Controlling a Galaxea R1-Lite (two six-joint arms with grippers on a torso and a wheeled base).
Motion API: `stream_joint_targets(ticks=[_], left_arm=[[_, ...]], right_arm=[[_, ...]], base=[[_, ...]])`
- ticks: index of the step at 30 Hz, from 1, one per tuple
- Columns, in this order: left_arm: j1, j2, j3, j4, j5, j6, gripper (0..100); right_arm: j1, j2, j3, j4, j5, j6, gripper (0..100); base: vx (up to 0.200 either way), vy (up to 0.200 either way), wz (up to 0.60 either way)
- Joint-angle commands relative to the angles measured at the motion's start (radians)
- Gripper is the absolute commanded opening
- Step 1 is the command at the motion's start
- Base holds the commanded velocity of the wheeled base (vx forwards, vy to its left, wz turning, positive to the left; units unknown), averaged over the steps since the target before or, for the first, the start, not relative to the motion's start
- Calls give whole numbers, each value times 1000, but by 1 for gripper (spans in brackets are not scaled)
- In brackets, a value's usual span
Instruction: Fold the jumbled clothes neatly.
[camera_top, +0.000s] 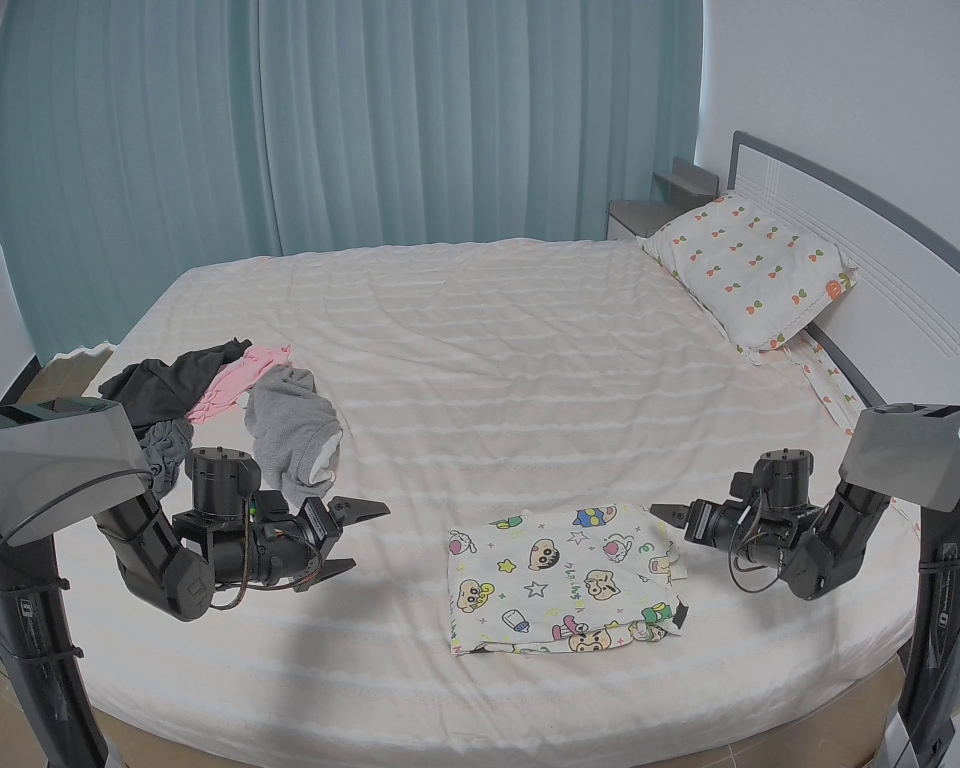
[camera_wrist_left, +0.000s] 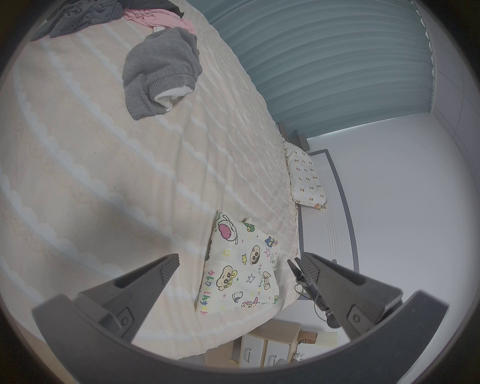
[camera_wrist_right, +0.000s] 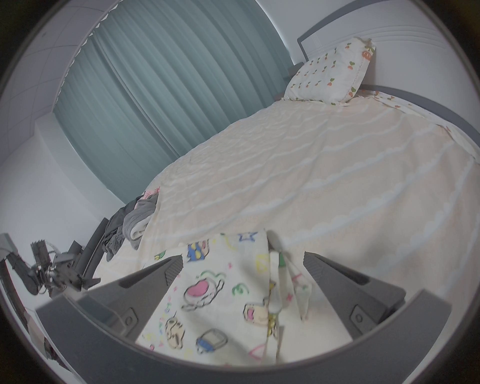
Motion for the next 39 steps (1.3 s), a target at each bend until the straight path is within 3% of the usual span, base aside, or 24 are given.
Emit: stream_joint_targets(ticks=[1, 19, 20, 39], left_arm=[[0, 1, 2, -2, 1, 0, 100], [-1, 3, 10, -22, 1, 0, 100], [-1, 3, 11, -23, 1, 0, 100], [-3, 9, 16, -40, 1, 1, 100]], right_arm=[[-7, 129, -156, 116, 29, 9, 100], [42, 167, -232, 111, 21, 20, 100], [41, 167, -232, 111, 21, 23, 0], [-25, 153, -243, 56, 1, 44, 0]], base=[[0, 0, 0], [0, 0, 0], [0, 0, 0], [0, 0, 0]])
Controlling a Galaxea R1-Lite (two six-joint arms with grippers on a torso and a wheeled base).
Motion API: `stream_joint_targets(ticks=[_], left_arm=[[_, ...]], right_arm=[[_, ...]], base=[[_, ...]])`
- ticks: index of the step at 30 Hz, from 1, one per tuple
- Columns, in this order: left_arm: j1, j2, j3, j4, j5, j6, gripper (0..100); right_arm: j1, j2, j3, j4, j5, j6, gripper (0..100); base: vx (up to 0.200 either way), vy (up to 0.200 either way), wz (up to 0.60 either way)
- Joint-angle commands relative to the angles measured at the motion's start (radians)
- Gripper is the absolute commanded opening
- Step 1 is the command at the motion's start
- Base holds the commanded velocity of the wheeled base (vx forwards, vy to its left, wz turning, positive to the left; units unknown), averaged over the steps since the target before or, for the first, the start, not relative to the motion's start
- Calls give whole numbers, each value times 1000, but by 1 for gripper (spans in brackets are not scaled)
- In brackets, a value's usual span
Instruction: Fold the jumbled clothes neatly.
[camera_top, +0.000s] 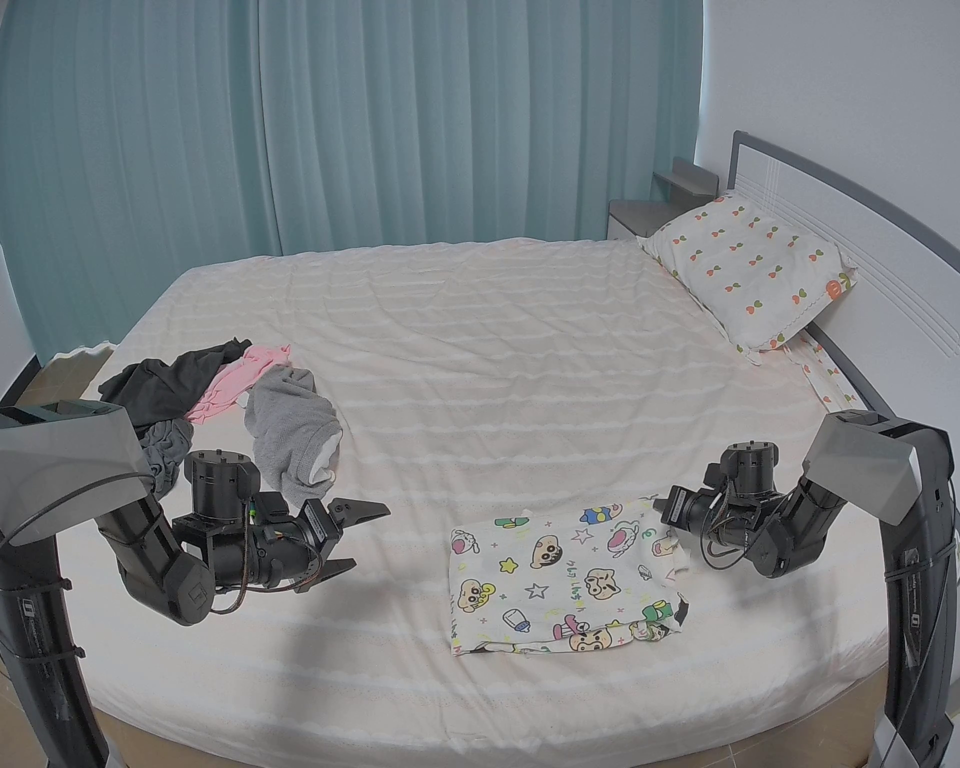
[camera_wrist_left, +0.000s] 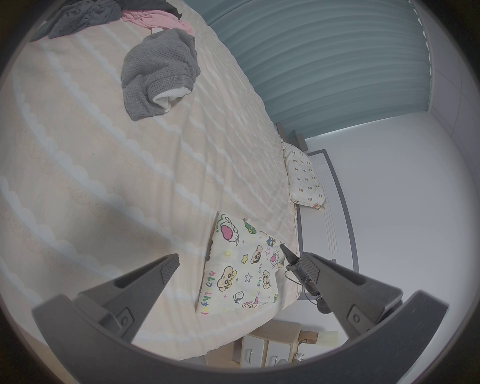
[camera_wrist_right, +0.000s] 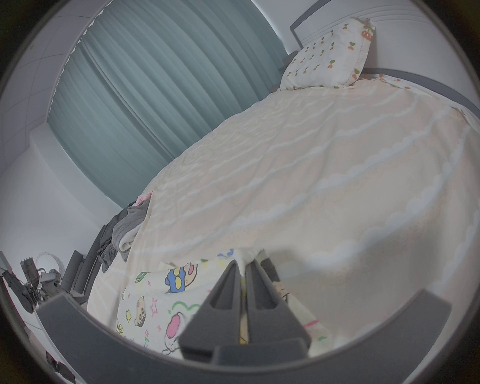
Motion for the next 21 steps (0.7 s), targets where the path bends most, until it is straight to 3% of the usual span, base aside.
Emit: stream_joint_targets(ticks=[1, 8, 9, 14, 21], left_arm=[[-1, 2, 0, -1, 0, 0, 100], [-1, 3, -2, -2, 0, 1, 100], [-1, 3, -2, -2, 0, 1, 100], [-15, 17, 1, -24, 9, 6, 100], [-125, 109, -13, -45, 150, 177, 100]], right_arm=[[-13, -1, -4, 3, -1, -2, 0], [-19, 4, -9, 3, 4, -2, 0], [-19, 4, -9, 3, 4, -2, 100], [-22, -4, 20, 0, 6, 3, 100], [-25, -99, 266, -83, 21, -2, 100]], base=[[0, 0, 0], [0, 0, 0], [0, 0, 0], [0, 0, 0], [0, 0, 0]])
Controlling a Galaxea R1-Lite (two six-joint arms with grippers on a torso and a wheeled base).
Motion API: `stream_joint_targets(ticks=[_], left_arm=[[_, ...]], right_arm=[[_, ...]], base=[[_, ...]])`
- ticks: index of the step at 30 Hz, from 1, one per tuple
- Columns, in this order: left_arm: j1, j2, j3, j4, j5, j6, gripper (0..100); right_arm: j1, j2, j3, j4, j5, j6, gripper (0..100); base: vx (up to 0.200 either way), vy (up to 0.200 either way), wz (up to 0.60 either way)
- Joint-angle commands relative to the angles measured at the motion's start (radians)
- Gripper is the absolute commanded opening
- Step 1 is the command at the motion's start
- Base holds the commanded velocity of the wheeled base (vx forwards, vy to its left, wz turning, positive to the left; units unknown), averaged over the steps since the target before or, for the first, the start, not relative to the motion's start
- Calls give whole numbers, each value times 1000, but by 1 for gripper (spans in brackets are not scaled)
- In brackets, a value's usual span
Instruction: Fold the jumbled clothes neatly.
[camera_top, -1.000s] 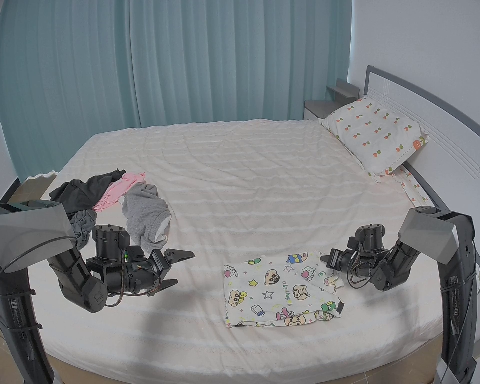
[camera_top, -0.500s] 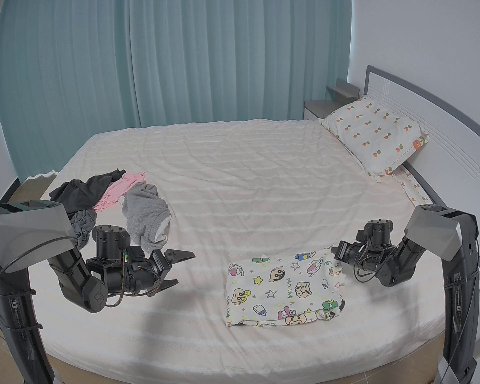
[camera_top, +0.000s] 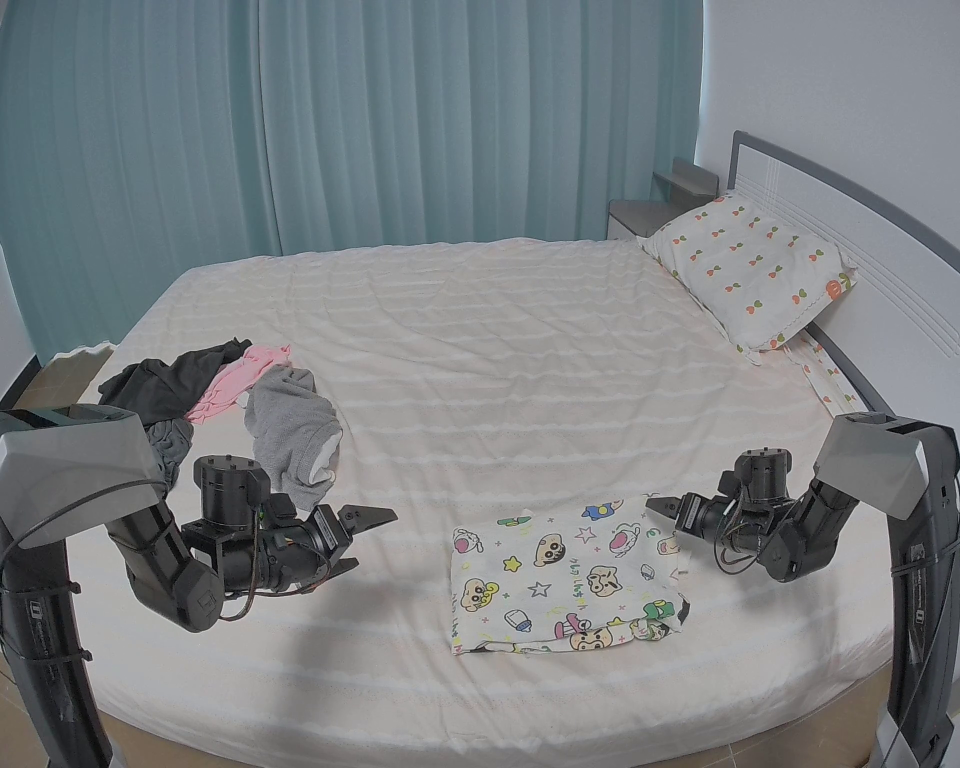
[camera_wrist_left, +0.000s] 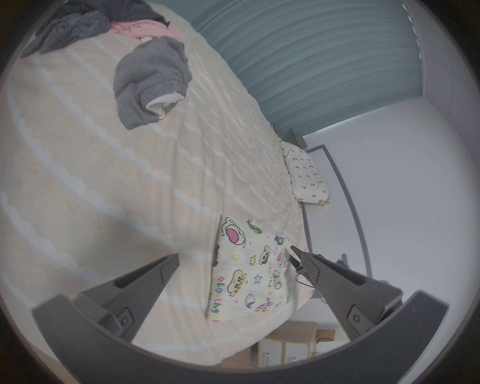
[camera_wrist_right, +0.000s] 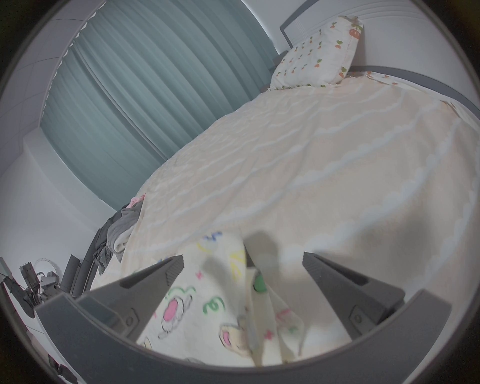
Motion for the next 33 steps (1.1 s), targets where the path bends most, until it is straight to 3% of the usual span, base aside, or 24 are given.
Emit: stream_joint_targets(ticks=[1, 3, 5, 8, 10, 17, 26, 33], left_arm=[[-106, 90, -37, -3, 92, 87, 100], [-126, 100, -58, 2, 112, 92, 100], [-175, 136, -136, 57, 182, 118, 100], [-206, 137, -181, 132, 195, 150, 100], [-244, 140, -236, 228, 196, 196, 100], [-276, 206, -333, 246, 242, 205, 100], [-286, 258, -403, 333, 258, 326, 100], [-290, 294, -488, 376, 276, 331, 100]], right_arm=[[14, -86, 189, -72, 11, -5, 100], [23, -89, 210, -82, 11, -5, 100], [41, -77, 269, -135, 9, -7, 100], [49, -75, 309, -187, 11, 5, 100], [67, -57, 390, -286, 4, 19, 100], [95, -3, 514, -560, 3, 119, 100], [93, -38, 543, -552, 6, 134, 100], [93, -55, 563, -553, 6, 134, 100]], base=[[0, 0, 0], [0, 0, 0], [0, 0, 0], [0, 0, 0], [0, 0, 0], [0, 0, 0], [0, 0, 0], [0, 0, 0]])
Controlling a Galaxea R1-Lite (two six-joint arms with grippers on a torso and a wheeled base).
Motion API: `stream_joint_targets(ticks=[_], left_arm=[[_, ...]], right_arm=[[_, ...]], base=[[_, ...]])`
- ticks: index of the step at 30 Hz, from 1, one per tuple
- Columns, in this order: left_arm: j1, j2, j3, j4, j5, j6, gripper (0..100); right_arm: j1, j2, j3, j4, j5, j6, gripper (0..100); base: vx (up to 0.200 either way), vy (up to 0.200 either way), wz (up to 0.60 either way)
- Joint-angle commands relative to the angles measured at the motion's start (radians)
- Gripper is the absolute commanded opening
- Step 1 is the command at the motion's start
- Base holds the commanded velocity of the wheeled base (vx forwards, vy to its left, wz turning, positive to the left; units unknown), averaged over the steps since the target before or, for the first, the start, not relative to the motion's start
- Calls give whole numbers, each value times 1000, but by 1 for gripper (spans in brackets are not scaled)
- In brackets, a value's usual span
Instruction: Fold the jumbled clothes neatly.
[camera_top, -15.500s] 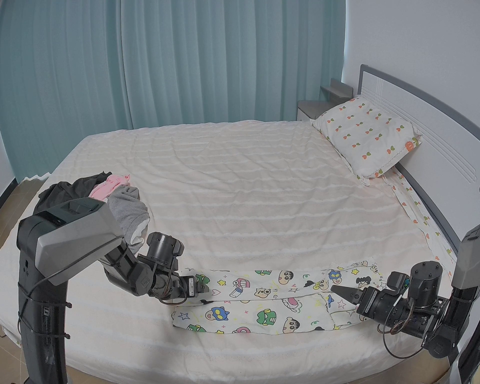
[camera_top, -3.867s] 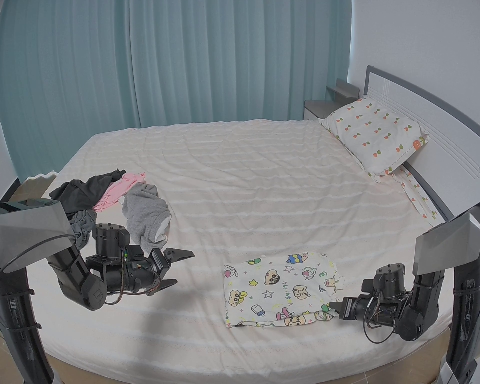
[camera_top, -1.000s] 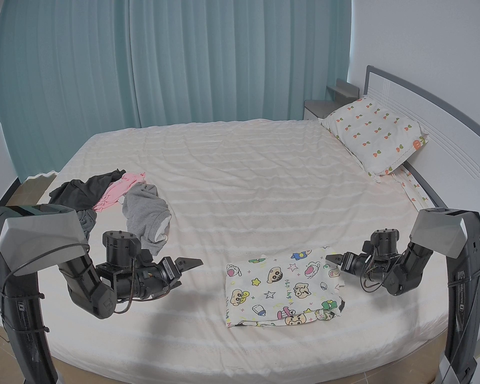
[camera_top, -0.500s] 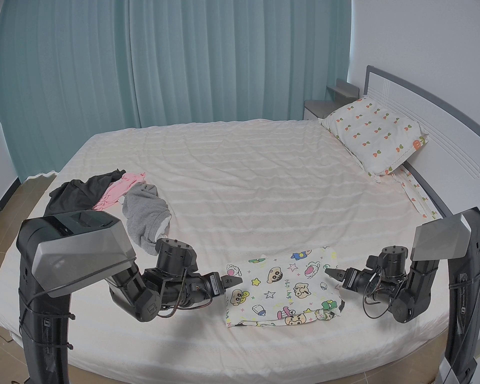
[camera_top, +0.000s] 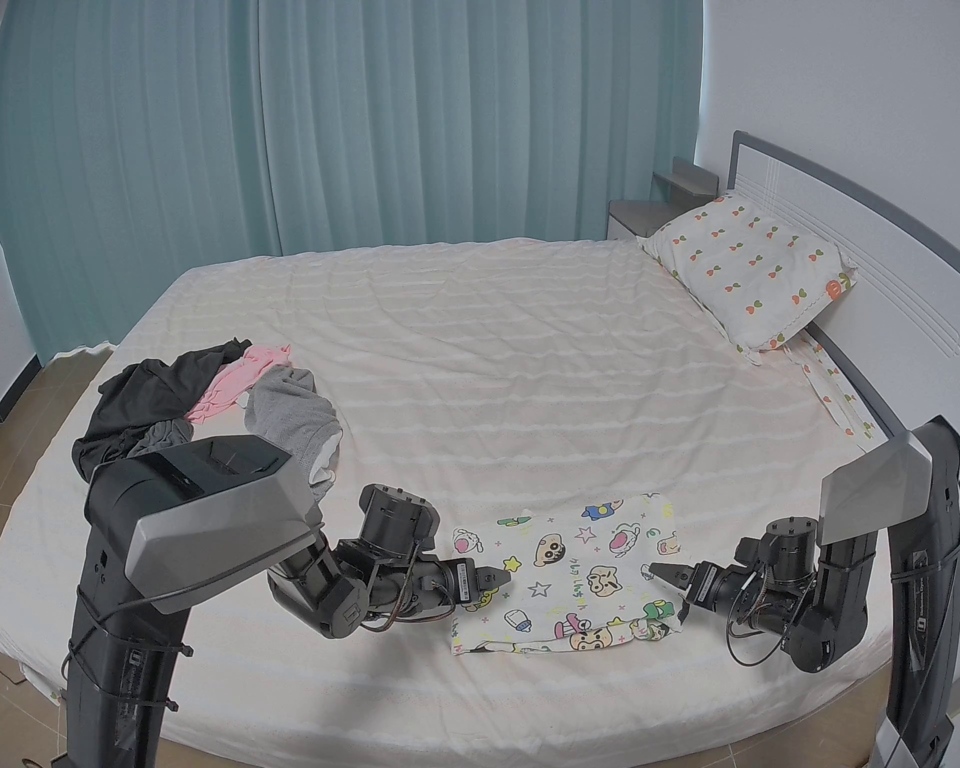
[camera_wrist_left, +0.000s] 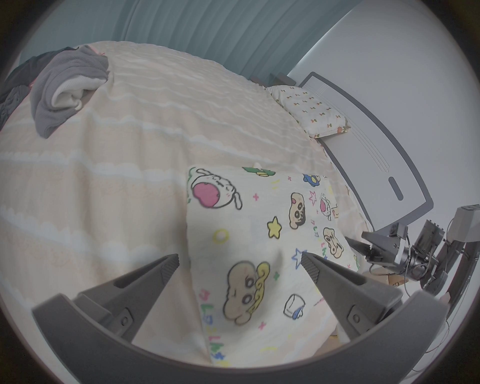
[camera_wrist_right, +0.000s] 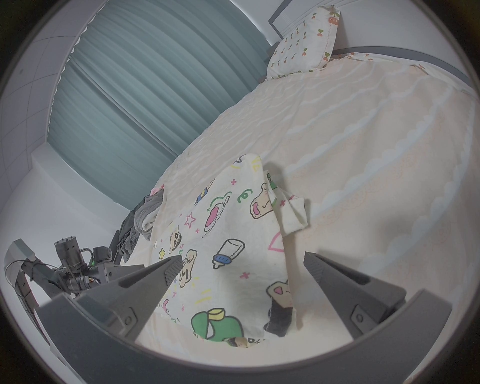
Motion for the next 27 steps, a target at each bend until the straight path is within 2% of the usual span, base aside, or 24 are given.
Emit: stream_joint_targets(ticks=[1, 17, 20, 21, 26, 27], left_arm=[[-6, 35, -45, 10, 8, 1, 100], [-38, 57, -108, 79, 20, 4, 100], [-41, 62, -121, 88, 35, 4, 100], [-41, 62, -129, 110, 37, 4, 0], [-41, 60, -147, 157, 42, 3, 0], [-40, 59, -147, 156, 62, 1, 0]], right_arm=[[-1, -13, 10, -12, 0, -1, 100], [-9, -27, 8, -13, -7, 15, 100], [-18, -47, 8, -12, -4, 39, 100], [-18, -48, 8, -12, -4, 45, 100], [-19, -47, 8, -12, -4, 45, 100], [-19, -47, 8, -12, -4, 47, 100]], base=[[0, 0, 0], [0, 0, 0], [0, 0, 0], [0, 0, 0], [0, 0, 0], [0, 0, 0]])
